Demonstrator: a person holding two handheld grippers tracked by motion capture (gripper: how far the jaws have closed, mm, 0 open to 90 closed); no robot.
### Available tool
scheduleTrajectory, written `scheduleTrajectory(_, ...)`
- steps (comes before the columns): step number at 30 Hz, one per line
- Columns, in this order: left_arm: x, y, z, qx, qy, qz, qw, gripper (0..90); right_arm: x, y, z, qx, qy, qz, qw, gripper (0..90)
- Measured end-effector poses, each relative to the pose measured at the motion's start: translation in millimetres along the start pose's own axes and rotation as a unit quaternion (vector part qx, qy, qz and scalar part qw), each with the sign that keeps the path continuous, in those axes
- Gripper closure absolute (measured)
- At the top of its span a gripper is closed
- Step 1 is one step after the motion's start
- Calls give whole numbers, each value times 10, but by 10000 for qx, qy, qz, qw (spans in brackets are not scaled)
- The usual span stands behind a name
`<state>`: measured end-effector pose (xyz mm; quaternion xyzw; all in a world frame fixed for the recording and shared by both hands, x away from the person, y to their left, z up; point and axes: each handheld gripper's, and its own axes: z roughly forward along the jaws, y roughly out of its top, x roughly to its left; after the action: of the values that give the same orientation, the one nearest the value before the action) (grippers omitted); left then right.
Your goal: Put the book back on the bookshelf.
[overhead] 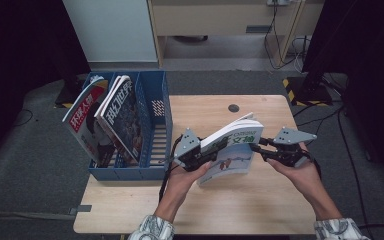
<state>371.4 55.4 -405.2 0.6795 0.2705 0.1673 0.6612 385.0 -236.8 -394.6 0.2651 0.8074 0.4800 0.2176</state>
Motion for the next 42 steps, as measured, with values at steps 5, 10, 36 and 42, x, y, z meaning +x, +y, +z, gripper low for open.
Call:
scheduleTrajectory(5,-30,-2,-8,6,-39,103,9999,693,-4,3,15,11,-62,9,10000,656)
scheduleTrajectory(10,-49,-5,-12,12,-97,139,9999,701,-13,7,27,27,-95,-2,10000,633)
scheduleTrajectory(36,-67,-11,-22,3,-297,245,9993,704,-5,-305,391,559,211,-424,9973,435)
scheduleTrajectory(42,112,19,4,4,-346,133,9993,712,13,-313,349,520,144,-386,9978,511)
